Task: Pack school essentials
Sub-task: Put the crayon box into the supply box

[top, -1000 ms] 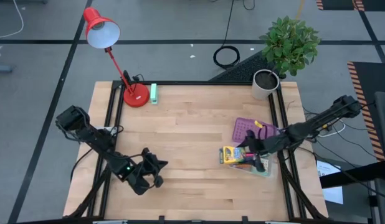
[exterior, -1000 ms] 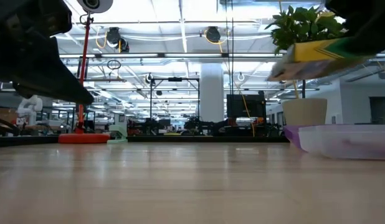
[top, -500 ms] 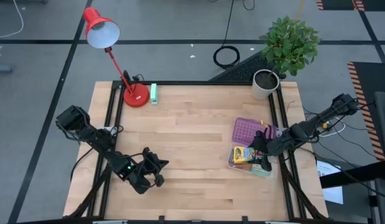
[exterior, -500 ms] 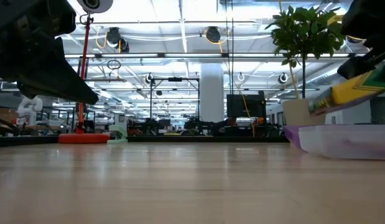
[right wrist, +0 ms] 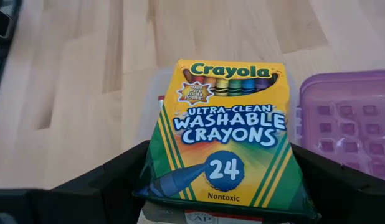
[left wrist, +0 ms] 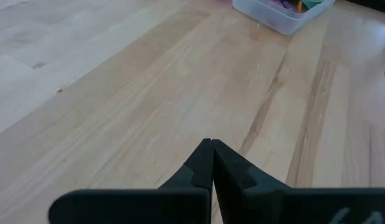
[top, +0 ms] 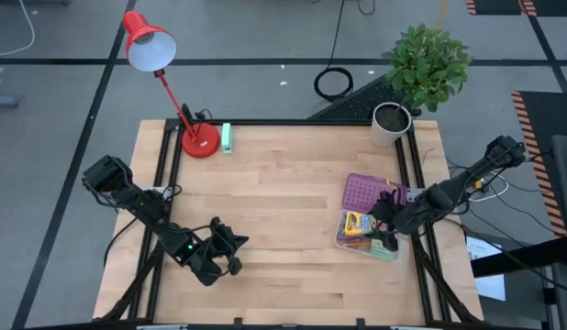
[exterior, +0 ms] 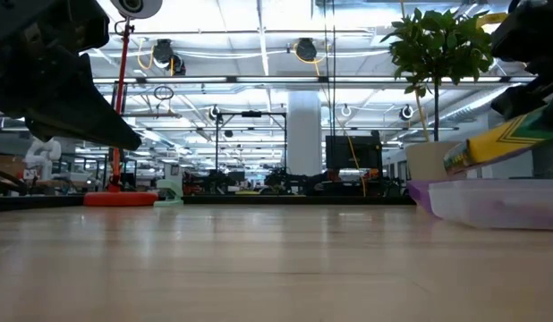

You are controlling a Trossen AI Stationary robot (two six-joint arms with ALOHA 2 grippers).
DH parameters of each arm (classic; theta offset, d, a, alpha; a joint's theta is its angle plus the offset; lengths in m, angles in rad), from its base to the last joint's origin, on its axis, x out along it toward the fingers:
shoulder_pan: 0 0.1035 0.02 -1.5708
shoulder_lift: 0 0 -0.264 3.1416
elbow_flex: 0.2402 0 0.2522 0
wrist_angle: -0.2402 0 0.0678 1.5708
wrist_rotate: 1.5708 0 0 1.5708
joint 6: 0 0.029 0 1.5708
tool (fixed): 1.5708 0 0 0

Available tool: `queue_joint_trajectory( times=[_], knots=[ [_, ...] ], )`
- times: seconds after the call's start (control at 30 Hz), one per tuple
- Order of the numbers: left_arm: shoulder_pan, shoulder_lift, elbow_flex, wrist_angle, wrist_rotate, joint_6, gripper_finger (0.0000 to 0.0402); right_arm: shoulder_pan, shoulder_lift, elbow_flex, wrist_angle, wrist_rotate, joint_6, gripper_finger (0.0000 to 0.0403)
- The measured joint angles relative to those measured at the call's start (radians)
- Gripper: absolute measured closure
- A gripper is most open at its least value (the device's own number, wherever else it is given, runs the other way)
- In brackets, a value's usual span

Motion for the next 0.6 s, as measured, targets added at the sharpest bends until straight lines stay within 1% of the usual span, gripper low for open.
queue_joint_trajectory(
  times=[0.33, 0.4, 0.6],
  knots=[
    [0.000, 0.000, 0.000, 0.008, 0.000, 0.001, 0.0396, -0.001, 0.096, 0.000, 0.040, 0.000, -0.001, 0.0086],
    [0.000, 0.000, 0.000, 0.008, 0.000, 0.002, 0.0396, 0.000, 0.114, 0.000, 0.052, 0.022, -0.001, 0.0086],
    [0.000, 0.000, 0.000, 0.017, 0.002, 0.010, 0.0396, -0.001, 0.141, 0.000, 0.061, 0.033, 0.007, 0.0086]
  ],
)
